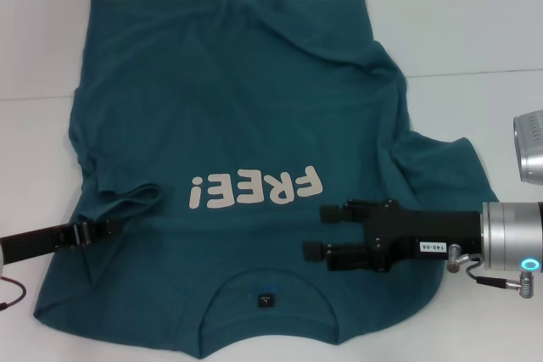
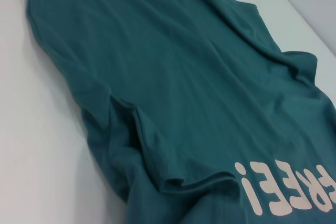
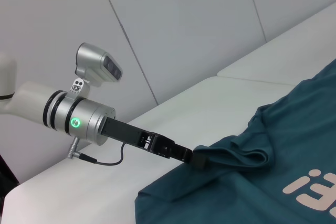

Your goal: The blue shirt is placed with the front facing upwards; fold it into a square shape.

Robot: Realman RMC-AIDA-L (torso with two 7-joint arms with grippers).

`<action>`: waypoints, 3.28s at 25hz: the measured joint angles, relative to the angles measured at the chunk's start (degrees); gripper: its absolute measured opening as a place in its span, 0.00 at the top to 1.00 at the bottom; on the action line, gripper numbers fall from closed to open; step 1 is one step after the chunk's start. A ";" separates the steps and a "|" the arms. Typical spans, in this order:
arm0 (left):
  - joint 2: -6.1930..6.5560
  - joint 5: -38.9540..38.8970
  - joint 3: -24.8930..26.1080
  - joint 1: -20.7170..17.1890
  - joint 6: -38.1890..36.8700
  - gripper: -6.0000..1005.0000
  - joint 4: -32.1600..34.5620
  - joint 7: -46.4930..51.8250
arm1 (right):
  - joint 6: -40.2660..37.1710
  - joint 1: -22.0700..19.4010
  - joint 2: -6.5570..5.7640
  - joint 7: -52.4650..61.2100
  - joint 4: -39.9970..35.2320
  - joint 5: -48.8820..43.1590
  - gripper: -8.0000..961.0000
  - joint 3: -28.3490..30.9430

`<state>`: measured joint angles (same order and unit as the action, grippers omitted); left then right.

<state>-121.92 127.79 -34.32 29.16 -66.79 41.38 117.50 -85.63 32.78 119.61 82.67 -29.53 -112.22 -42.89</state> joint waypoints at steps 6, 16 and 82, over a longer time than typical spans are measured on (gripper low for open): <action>0.02 0.00 -0.04 0.06 0.00 0.81 0.01 0.04 | 0.14 0.00 0.00 -0.03 -0.04 -0.01 0.08 0.00; 0.02 -0.06 -0.05 0.14 -0.17 0.99 0.02 0.10 | 0.31 0.00 0.00 -0.06 -0.09 0.02 0.08 0.00; -1.67 -10.75 -0.57 4.19 14.80 0.27 -5.60 -3.76 | 0.37 0.13 -0.08 0.08 -0.61 0.35 0.08 0.30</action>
<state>-123.59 117.04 -34.89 33.34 -51.99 35.78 113.73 -85.26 32.90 119.53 82.75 -30.15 -111.87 -42.59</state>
